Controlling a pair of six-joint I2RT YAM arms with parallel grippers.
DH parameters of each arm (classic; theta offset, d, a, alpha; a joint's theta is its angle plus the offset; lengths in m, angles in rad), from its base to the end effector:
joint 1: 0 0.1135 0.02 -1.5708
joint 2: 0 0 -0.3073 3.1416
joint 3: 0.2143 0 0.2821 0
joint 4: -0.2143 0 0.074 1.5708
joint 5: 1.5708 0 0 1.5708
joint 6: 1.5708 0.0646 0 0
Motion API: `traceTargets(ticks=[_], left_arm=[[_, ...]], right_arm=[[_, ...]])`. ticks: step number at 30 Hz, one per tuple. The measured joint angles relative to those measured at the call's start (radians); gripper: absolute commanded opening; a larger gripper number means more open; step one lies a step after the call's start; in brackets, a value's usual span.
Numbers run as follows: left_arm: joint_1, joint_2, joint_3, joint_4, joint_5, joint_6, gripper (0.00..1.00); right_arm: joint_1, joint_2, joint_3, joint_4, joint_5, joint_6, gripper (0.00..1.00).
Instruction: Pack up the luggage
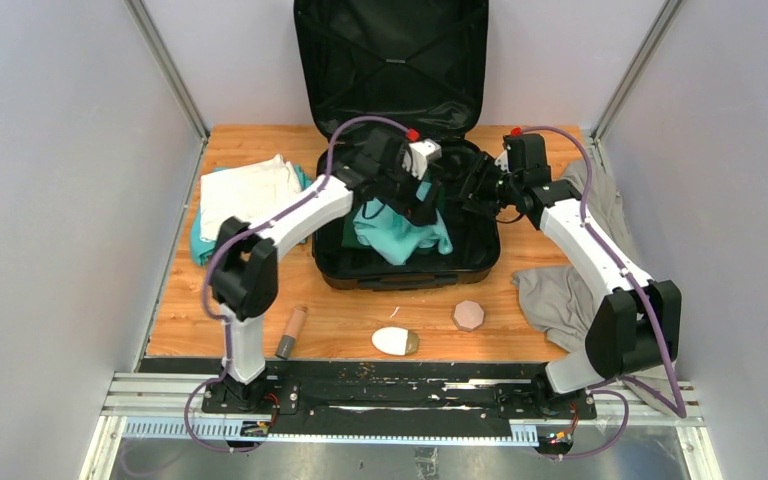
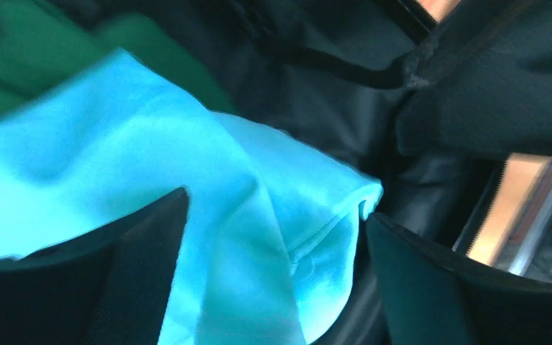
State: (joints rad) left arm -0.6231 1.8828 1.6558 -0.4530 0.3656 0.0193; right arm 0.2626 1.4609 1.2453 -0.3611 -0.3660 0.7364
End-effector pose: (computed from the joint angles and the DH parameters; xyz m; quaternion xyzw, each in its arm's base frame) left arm 0.3933 -0.3110 0.3179 0.3545 0.8173 -0.2826 0.3557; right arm 0.3619 0.1212 0.3453 0.1185 0.8605 0.3650 0.3350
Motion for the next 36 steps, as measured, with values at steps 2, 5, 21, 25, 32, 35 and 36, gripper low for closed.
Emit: traceTargets(ticks=[2, 5, 21, 25, 32, 35, 36], left_arm=[[-0.011, 0.081, 0.006, 0.018, 0.087, -0.067, 1.0], [-0.011, 0.163, 0.05, -0.029, 0.162, -0.092, 1.0], [0.389, -0.143, 0.101, -0.169, 0.263, 0.042, 1.0], [0.56, -0.143, 0.086, -0.239, 0.225, 0.107, 1.0], [0.685, -0.097, -0.041, -0.283, 0.032, 0.2, 1.0], [0.671, -0.015, -0.052, -0.28, 0.012, 0.187, 1.0], [0.667, 0.008, -0.052, -0.277, 0.012, 0.179, 1.0]], right_arm=[[-0.003, -0.002, -0.005, -0.002, 0.003, -0.002, 0.6], [-0.006, -0.003, -0.006, -0.01, 0.009, -0.011, 0.6], [0.158, 0.322, 0.179, 0.043, -0.035, -0.019, 0.41], [0.168, 0.459, 0.192, 0.052, -0.051, -0.025, 0.41], [0.203, 0.55, 0.29, -0.009, -0.007, -0.086, 0.57], [0.224, 0.502, 0.295, -0.036, 0.043, -0.114, 0.6], [0.229, 0.478, 0.295, -0.046, 0.056, -0.122, 0.61]])
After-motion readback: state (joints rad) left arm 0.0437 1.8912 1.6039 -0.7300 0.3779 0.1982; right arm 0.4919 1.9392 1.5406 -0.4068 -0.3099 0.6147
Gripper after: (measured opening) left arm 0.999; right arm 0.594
